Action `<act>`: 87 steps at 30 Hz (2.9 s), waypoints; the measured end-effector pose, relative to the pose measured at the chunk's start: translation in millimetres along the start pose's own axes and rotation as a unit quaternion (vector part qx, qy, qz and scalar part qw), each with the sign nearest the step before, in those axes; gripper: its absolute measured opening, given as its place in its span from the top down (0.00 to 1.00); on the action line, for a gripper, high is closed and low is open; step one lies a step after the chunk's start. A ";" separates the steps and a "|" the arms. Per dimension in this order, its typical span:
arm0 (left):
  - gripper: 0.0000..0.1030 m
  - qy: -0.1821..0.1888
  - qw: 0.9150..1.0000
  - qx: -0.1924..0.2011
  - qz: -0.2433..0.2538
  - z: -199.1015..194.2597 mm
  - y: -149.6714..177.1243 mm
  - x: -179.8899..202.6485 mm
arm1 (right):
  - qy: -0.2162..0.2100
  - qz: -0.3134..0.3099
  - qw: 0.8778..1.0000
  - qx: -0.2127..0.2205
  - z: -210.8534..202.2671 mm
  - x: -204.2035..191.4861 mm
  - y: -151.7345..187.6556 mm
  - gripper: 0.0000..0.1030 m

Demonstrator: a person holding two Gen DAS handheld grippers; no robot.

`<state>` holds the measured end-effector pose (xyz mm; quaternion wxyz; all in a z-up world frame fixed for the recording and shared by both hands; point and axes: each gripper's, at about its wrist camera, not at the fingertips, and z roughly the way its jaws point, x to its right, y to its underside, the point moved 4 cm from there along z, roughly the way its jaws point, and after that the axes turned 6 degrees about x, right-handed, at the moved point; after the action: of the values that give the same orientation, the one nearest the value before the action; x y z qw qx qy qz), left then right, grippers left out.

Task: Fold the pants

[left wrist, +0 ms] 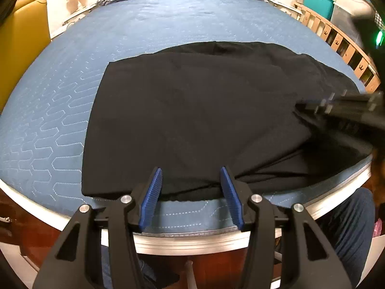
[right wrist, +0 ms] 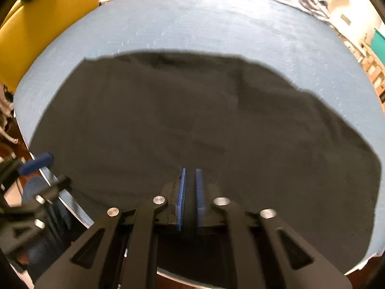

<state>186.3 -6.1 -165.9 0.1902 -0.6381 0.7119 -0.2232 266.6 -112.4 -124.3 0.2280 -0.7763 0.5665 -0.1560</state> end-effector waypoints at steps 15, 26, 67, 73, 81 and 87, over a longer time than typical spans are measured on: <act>0.37 0.029 0.999 -0.011 -0.037 -15.1 8.9 -18.3 | 0.020 -0.043 0.999 0.004 58.7 -13.5 -52.2 0.33; 0.49 0.031 0.995 0.074 -0.067 8.8 -84.5 -95.1 | 0.003 -0.039 0.998 0.046 39.8 -1.4 -66.5 0.25; 0.37 -0.029 0.997 0.066 0.013 -10.0 -32.5 -25.2 | 0.032 -0.021 0.996 0.084 -13.0 -7.2 2.4 0.14; 0.36 -0.038 0.995 0.029 0.090 34.9 -19.4 16.3 | 0.039 -0.044 0.997 0.043 25.4 -12.2 19.3 0.14; 0.16 -0.071 0.997 0.036 0.026 35.6 -4.3 -59.0 | 0.006 0.004 0.999 0.048 26.6 39.7 32.4 0.12; 0.16 -0.111 0.993 0.044 -0.002 26.9 -4.9 -96.9 | 0.009 0.000 0.999 0.051 23.7 49.1 28.5 0.12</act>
<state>216.3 87.8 -186.8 0.2955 -0.6516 0.6746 -0.1819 270.6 -162.2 -160.4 0.2623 -0.7620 0.5600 -0.1922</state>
